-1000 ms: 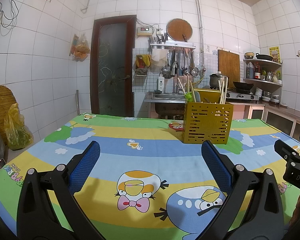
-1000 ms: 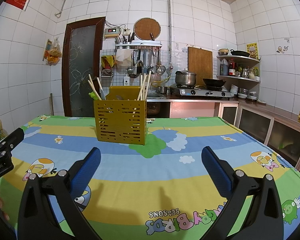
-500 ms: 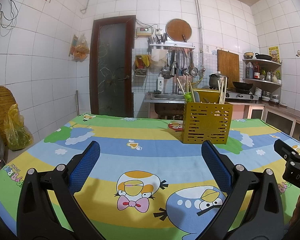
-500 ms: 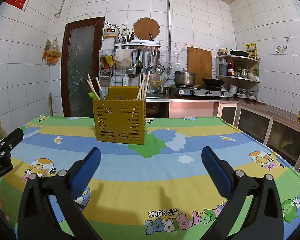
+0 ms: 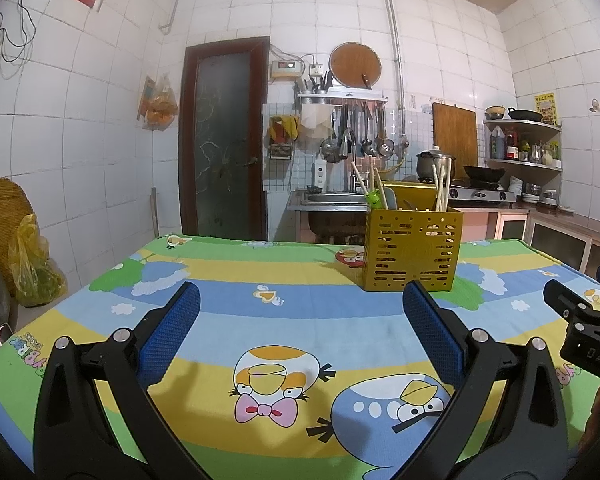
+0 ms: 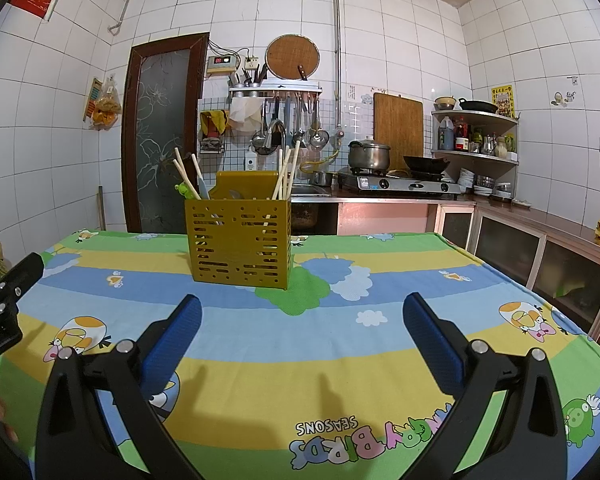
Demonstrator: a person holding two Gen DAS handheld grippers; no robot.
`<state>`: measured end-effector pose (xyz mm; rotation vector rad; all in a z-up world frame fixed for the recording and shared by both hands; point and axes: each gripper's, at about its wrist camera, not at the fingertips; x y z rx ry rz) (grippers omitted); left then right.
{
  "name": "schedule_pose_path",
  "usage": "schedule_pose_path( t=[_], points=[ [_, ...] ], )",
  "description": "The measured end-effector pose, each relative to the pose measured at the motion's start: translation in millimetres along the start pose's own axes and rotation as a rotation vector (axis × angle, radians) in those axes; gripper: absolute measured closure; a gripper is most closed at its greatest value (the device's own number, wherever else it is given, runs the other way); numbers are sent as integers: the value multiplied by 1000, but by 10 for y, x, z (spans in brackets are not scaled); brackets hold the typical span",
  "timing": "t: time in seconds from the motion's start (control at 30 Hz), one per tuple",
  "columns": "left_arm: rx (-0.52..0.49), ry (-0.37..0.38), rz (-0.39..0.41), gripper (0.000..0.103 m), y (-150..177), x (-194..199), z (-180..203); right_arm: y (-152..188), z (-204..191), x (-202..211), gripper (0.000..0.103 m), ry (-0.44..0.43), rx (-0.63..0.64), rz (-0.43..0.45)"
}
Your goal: Organize utensils
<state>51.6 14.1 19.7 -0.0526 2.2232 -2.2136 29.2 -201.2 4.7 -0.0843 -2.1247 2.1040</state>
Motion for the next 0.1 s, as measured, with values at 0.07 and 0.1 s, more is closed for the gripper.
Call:
schedule_pose_path(
  t=[0.07, 0.1],
  points=[
    [1, 0, 0, 5, 8, 7, -15, 0, 10, 1, 5, 0, 0, 0],
    [2, 0, -1, 5, 7, 7, -14, 1, 2, 1, 5, 0, 0, 0]
  ],
)
Point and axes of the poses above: each gripper's, at about its wrist camera, not at the fingertips, and x roughly against the way its jaws point, z to its right, y to its underside, and after that the axes turned 11 degrees about z, right-handed
